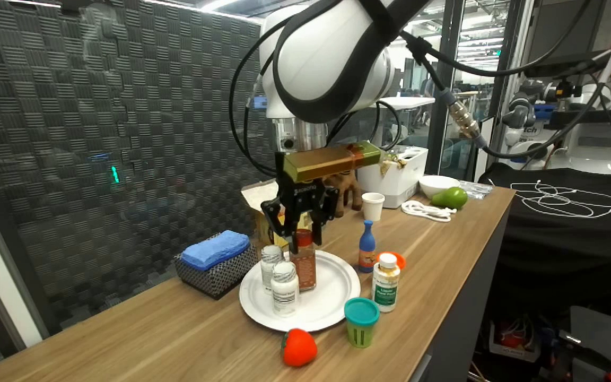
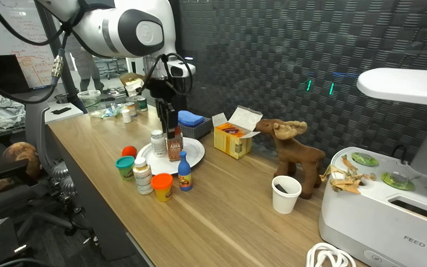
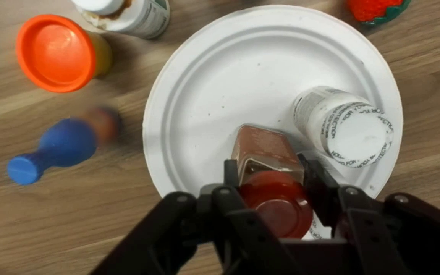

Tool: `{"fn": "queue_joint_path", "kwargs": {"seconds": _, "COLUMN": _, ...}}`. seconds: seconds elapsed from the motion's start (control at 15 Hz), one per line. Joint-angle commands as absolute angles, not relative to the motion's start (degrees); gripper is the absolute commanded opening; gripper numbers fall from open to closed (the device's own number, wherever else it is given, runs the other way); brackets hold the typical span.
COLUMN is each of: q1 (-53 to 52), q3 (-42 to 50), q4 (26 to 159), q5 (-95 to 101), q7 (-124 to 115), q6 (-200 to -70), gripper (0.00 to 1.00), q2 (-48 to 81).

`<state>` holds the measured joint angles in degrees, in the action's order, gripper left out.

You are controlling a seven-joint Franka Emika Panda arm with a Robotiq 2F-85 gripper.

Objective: Pick up the bottles from the table and put them on the white plate.

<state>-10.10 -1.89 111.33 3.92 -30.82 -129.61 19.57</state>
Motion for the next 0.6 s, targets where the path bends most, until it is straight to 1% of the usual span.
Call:
{"fn": "queue_joint_path", "kwargs": {"seconds": 0.0, "q1": -11.76, "q3": 0.48, "q4": 108.43, "q5": 8.76, "q7": -34.69, "q6": -128.59, "gripper": 0.22, "q2": 20.48}}
{"fn": "queue_joint_path", "kwargs": {"seconds": 0.53, "q1": -10.58, "q3": -0.03, "q4": 104.44, "q5": 6.76, "q7": -32.45, "q6": -127.92, "gripper": 0.22, "q2": 22.74}}
